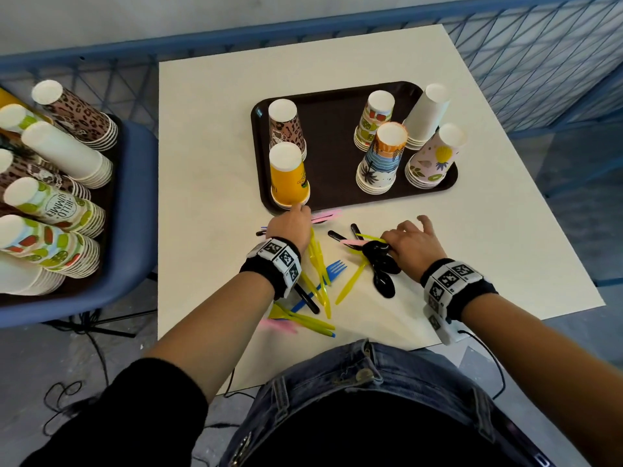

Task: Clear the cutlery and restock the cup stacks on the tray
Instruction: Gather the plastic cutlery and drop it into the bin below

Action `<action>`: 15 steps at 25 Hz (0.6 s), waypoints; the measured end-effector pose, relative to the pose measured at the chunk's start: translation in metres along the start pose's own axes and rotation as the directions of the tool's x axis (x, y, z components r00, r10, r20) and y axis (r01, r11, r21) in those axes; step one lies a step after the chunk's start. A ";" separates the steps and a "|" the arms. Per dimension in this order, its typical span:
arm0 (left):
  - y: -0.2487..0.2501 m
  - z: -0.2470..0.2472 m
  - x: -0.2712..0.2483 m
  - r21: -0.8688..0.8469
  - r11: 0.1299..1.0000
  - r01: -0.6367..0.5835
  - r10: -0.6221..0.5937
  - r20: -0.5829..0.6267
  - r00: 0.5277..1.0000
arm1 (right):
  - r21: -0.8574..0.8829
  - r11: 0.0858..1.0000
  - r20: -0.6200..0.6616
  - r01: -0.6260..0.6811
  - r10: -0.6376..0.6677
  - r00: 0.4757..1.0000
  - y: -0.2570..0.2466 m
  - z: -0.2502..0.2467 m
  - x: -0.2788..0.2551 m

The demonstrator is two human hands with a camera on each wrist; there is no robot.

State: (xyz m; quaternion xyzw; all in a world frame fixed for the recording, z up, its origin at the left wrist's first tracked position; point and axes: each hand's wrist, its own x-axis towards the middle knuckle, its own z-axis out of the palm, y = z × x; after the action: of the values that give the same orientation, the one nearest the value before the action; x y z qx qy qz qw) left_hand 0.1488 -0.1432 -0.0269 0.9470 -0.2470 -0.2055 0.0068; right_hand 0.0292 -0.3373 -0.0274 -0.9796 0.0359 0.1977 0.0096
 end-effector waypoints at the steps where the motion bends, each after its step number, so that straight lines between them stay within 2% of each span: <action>1: -0.002 0.000 -0.005 -0.018 1.000 0.011 -0.011 -0.016 1.000 | 0.012 1.000 0.005 -0.015 0.015 1.000 0.001 -0.002 0.000; 4: -0.008 0.002 -0.018 -0.041 0.998 0.048 -0.050 -0.036 0.998 | 0.163 0.979 0.030 -0.121 0.117 0.993 0.002 -0.007 0.002; 6: -0.011 0.004 -0.022 0.025 0.999 0.041 -0.040 -0.035 0.999 | 0.304 0.930 0.057 -0.206 0.198 0.979 -0.001 -0.008 0.005; 8: -0.010 0.005 -0.023 0.097 0.995 0.016 -0.016 0.006 1.000 | 0.387 0.889 0.097 -0.244 0.224 0.970 -0.005 -0.007 0.010; 11: -0.008 0.006 -0.020 -0.014 0.996 0.094 -0.092 0.073 0.993 | 0.425 0.867 0.152 -0.260 0.214 0.965 -0.017 -0.005 0.015; 15: 0.008 0.013 -0.017 -0.129 0.974 0.186 -0.170 0.121 0.978 | 0.361 0.882 0.177 -0.302 0.253 0.951 -0.030 -0.004 0.024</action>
State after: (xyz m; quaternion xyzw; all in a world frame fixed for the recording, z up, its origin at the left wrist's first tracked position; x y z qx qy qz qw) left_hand 0.1267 -0.1411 -0.0313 0.9499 -0.1461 -0.2734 0.0409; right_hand 0.0547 -0.3089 -0.0332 -0.9290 0.2134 0.2467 0.1748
